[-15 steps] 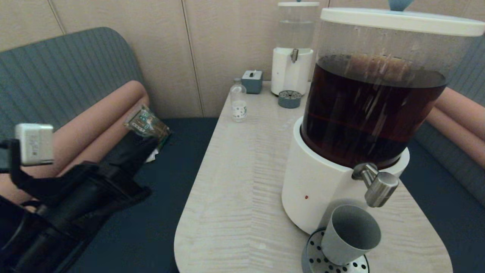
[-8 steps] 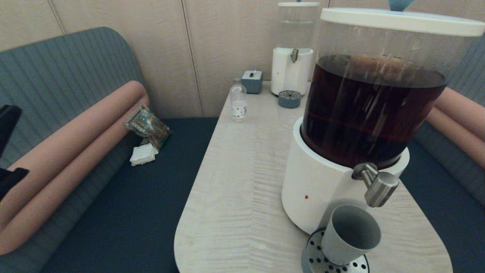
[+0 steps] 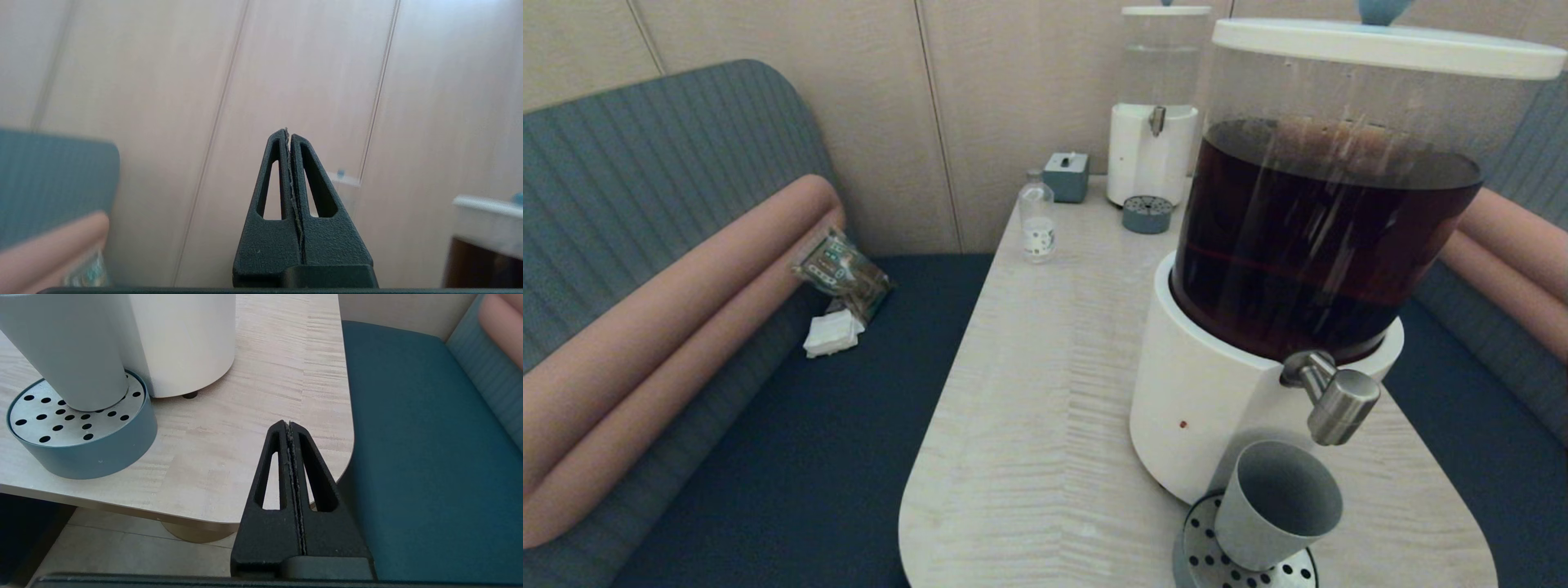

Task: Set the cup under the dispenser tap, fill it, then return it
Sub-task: Turn on the faucet

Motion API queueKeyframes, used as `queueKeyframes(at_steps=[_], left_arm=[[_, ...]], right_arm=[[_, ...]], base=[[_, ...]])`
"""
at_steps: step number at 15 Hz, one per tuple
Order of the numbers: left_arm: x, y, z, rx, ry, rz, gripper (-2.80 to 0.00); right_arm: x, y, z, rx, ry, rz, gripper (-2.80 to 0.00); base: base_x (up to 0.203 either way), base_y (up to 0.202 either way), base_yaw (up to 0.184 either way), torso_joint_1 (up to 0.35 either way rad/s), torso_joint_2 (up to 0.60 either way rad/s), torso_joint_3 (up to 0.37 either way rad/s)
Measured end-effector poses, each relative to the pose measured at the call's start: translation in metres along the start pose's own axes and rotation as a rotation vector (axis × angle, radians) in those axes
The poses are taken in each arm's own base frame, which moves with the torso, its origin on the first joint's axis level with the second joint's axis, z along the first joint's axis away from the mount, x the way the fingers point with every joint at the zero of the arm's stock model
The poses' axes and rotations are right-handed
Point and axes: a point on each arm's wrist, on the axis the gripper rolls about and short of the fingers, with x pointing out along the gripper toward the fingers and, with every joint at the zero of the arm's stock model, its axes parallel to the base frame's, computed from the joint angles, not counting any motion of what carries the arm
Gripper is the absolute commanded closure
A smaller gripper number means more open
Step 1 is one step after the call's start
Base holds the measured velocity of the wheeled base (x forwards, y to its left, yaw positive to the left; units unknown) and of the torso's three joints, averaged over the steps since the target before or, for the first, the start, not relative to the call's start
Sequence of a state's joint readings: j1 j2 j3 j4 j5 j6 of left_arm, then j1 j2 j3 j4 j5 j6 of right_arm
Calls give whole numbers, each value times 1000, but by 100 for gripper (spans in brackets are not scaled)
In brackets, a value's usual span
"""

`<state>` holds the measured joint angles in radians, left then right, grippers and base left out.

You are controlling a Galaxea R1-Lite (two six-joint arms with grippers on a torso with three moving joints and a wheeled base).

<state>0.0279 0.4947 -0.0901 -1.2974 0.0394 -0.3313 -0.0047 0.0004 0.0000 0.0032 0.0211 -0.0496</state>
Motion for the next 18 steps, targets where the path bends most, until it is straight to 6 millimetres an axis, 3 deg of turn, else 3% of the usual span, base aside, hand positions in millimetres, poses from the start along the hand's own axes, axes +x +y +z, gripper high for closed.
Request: queueKeyframes(at_steps=[6,8,13,18], left_arm=[[-57,-3,15,60,55,-35,0],[-69,1,3,176,167,-39,0],[-99,21,-51,396,569,-11,0],[-118,29,-72,421,841,42,0]], right_arm=[[0,0,0,0,0,0,0],[0,0,0,0,0,0,0],[0,0,0,0,0,0,0],[0,0,0,0,0,0,0]], base=[[0,0,0,0,0,0],[0,0,0,0,0,0],[0,0,0,0,0,0],[0,0,0,0,0,0]])
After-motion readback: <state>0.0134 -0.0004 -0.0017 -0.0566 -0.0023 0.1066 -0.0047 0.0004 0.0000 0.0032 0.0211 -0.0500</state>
